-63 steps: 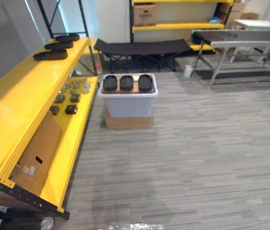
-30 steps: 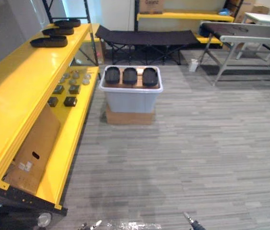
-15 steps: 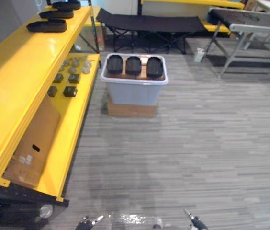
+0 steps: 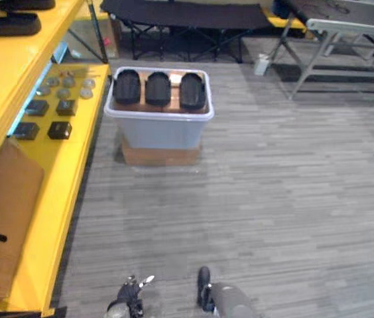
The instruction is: Walk over and take plastic housings, then place them on the shelf
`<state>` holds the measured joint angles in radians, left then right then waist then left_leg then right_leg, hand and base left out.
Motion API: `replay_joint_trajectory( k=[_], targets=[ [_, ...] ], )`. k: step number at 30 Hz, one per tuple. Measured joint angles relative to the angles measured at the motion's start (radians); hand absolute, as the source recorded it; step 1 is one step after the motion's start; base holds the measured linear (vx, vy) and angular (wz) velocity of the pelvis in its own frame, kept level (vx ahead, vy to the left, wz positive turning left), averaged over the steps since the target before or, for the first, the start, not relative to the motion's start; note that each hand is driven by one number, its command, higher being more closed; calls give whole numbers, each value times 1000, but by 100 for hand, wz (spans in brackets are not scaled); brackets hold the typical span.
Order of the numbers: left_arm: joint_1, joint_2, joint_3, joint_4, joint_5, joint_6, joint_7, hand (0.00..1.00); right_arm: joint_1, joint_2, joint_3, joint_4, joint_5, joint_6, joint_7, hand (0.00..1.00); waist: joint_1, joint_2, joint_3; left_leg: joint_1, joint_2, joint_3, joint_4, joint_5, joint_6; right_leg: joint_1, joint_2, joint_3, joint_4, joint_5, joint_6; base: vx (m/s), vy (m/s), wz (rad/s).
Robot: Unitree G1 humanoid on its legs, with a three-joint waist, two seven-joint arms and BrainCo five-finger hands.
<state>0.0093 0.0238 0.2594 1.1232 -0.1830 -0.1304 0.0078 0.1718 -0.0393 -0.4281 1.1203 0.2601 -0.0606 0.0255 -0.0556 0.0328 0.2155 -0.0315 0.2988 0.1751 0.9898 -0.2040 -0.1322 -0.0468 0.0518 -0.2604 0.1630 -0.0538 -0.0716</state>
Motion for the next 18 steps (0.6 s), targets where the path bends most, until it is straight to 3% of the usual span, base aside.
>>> replay_joint_trajectory(
  k=[2,3,4,6,8,9,10,11,12,13,14,15,16,18],
  targets=[
    [16,4,19,-4,-18,-1,10,0,-27,-4,29,-7,0,-2,-1,0,22,-18,5,-52,5,42,55,-8,11,92,2,26,-54,-3,-2,481,-223,-20],
    [16,3,35,-13,-18,-5,14,0,-61,-10,49,-9,-1,-4,-3,0,48,-17,4,-97,-8,71,17,-24,13,141,-4,51,-96,-3,-2,470,-157,-57],
    [17,2,43,-21,-34,-7,13,0,-107,-14,64,-14,0,-5,-3,0,68,-15,4,-144,-36,98,-81,-45,11,174,-12,77,-125,-4,-1,435,-112,-62],
    [16,0,42,-22,-51,-14,14,0,-157,-17,67,-19,0,-8,-3,0,75,-16,5,-186,-86,112,-280,-47,17,208,-32,98,-153,-14,12,377,11,-45],
    [21,-6,35,-23,-53,-21,14,0,-187,-21,90,-37,1,-14,-4,0,84,-6,-1,-196,-166,92,-693,29,9,266,-58,115,-186,-54,48,463,127,-28],
    [23,-10,32,-23,-54,-21,14,0,-187,-28,104,-38,1,-18,-4,0,92,2,-7,-206,-173,75,-752,60,11,277,-53,121,-190,-66,57,450,211,-36],
    [27,-9,34,-25,-55,-21,13,0,-187,-35,126,-37,1,-20,-2,0,117,5,-12,-208,-182,46,-735,146,34,299,-59,135,-189,-91,81,444,251,-27],
    [29,7,37,-24,-54,-20,8,0,-176,-26,136,-40,1,-21,-1,0,119,-26,-25,-196,-230,24,-737,179,92,319,-93,134,-172,-126,120,485,249,-14],
    [29,10,35,-23,-53,-19,7,0,-165,-22,136,-38,1,-21,-1,0,117,-38,-34,-191,-248,17,-738,170,114,315,-113,132,-138,-143,144,523,222,19],
    [29,9,29,-18,-51,-16,8,0,-147,-23,136,-33,1,-21,1,0,112,-51,-39,-165,-264,19,-738,148,146,259,-139,130,25,-170,188,527,208,20],
    [28,15,23,-11,-52,-13,8,0,-137,-19,134,-30,1,-21,3,0,108,-44,-42,-122,-272,18,-752,126,151,163,-159,134,278,-169,244,525,219,19],
    [25,25,14,-11,-51,-12,8,0,-134,-11,133,-28,0,-21,5,0,103,-52,-36,-92,-282,8,-761,112,155,110,-179,134,416,-150,283,503,213,36],
    [17,56,-21,0,-43,2,8,0,-130,6,130,-18,0,-19,17,0,89,-76,-23,-19,-303,-10,-778,94,163,46,-218,129,631,-143,302,512,167,51],
    [17,77,-71,3,-36,7,10,0,-100,13,108,-13,0,-20,19,0,79,-82,-26,105,-316,-35,-848,85,164,10,-247,73,666,-203,234,508,106,54]
  ],
)
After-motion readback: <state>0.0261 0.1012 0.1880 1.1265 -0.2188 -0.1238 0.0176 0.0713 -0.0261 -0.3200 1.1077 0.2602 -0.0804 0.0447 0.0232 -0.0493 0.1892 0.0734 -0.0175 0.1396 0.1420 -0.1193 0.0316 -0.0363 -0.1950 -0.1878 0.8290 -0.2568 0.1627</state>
